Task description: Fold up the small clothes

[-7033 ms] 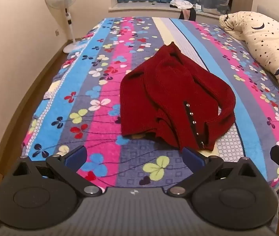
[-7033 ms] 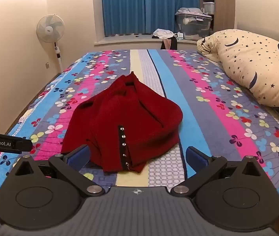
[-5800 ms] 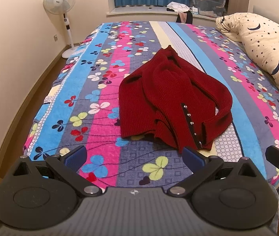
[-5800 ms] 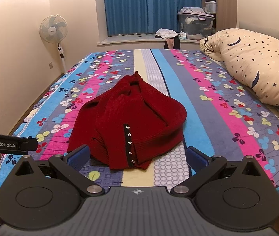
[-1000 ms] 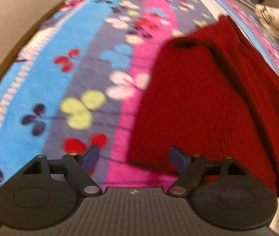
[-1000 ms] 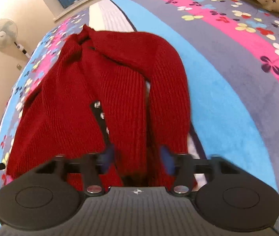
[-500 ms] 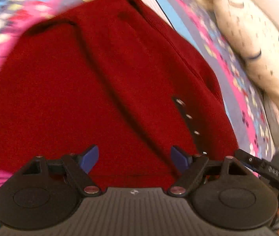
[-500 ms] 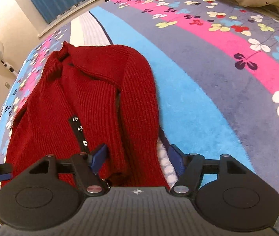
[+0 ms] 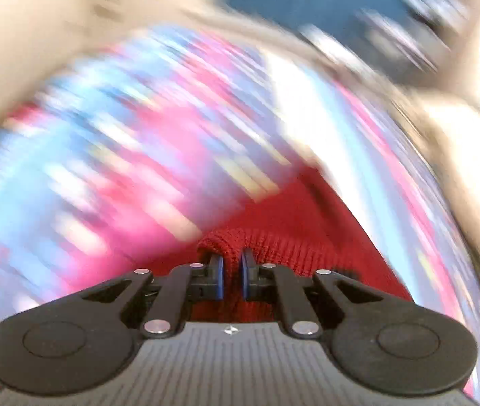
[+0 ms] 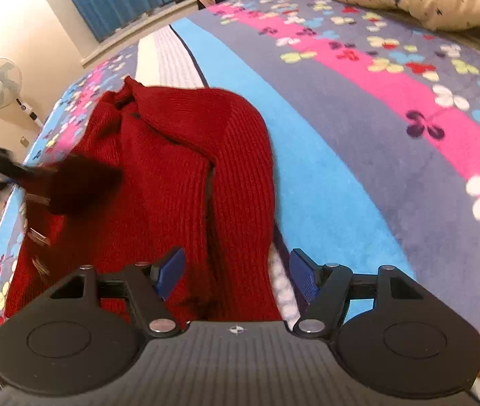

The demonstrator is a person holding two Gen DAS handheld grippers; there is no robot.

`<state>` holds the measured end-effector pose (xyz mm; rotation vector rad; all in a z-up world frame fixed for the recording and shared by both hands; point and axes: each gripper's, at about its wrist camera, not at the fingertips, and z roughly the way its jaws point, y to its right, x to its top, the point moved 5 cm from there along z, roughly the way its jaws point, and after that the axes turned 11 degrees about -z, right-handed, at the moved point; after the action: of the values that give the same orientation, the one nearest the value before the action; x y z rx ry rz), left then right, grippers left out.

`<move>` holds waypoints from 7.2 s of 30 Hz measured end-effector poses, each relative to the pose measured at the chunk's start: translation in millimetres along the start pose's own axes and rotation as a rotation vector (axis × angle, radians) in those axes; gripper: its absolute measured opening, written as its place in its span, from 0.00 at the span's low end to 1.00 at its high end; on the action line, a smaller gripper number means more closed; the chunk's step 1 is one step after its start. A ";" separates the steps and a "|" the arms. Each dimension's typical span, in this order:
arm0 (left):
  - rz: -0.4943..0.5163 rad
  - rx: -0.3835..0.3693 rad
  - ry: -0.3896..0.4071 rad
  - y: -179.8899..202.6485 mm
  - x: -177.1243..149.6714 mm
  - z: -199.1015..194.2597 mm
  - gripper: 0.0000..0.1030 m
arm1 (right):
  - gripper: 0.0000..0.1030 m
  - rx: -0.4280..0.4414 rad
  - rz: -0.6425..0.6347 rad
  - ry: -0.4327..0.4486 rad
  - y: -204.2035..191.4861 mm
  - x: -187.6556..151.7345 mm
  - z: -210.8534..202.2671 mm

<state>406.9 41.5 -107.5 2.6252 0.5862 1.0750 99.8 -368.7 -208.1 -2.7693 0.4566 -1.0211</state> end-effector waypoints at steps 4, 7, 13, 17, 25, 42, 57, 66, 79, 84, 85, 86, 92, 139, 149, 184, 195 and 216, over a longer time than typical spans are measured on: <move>-0.138 0.258 0.097 -107.9 85.9 -10.0 0.79 | 0.70 0.023 -0.024 0.003 -4.7 7.9 6.7; -0.154 0.307 0.109 -149.4 73.9 -24.5 0.92 | 0.71 -0.022 -0.043 -0.006 -1.9 10.4 21.0; -0.106 0.272 -0.117 -182.6 -20.5 -17.6 0.92 | 0.54 -0.041 0.052 -0.100 21.2 18.9 76.6; -0.031 0.241 -0.223 -173.3 -88.4 -11.2 0.92 | 0.08 -0.062 -0.121 -0.182 23.0 47.4 91.0; 0.123 0.214 -0.244 -151.2 -137.6 -37.3 0.92 | 0.58 -0.585 -0.082 0.190 130.4 189.5 9.1; 0.254 0.208 -0.312 -154.9 -196.9 -57.8 0.92 | 0.78 -0.131 -0.547 -0.032 -59.8 -45.8 29.3; 0.310 0.131 -0.335 -111.2 -215.7 -34.8 0.92 | 0.73 -0.131 -0.104 0.108 -13.8 41.9 46.9; 0.200 0.165 -0.328 -135.6 -177.5 -1.0 0.99 | 0.73 -0.094 0.008 0.136 -10.7 90.1 48.7; -0.029 0.009 -0.362 -141.9 -109.6 14.6 0.97 | 0.73 -0.094 0.075 0.078 -5.4 91.5 67.0; 0.096 0.043 -0.333 -134.8 -115.8 19.0 0.97 | 0.73 -0.100 0.071 0.077 -2.6 90.3 66.4; 0.108 0.044 -0.328 -135.0 -119.0 17.8 0.97 | 0.73 -0.099 0.072 0.075 -1.5 90.3 66.3; 0.122 0.047 -0.328 -135.6 -123.1 16.6 0.97 | 0.73 -0.096 0.075 0.071 -0.6 89.4 66.7; 0.189 0.063 -0.331 -151.5 -155.0 2.6 0.94 | 0.74 -0.038 0.094 0.032 -1.0 59.2 66.3; 0.648 0.114 0.018 -123.4 -151.6 -105.7 0.11 | 0.07 -0.221 -0.218 0.016 1.9 21.7 24.9; 0.724 0.176 -0.124 -182.4 -249.7 -182.4 0.11 | 0.07 -0.221 -0.302 -0.055 34.4 -29.1 -59.1; 0.542 0.131 0.102 -146.6 -257.4 -233.1 1.00 | 0.50 -0.150 -0.328 0.001 6.6 -60.5 -82.5; 0.784 0.152 -0.233 -144.3 -313.3 -165.1 1.00 | 0.44 -0.040 -0.345 -0.283 -6.0 -84.7 -15.0; 0.431 0.270 -0.030 -69.4 -51.1 49.0 1.00 | 0.38 -0.180 -0.047 0.050 -15.2 255.0 208.0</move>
<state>389.8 76.7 -198.6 3.0916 0.1661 1.1323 423.1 -431.5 -206.8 -2.9302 0.5164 -1.1141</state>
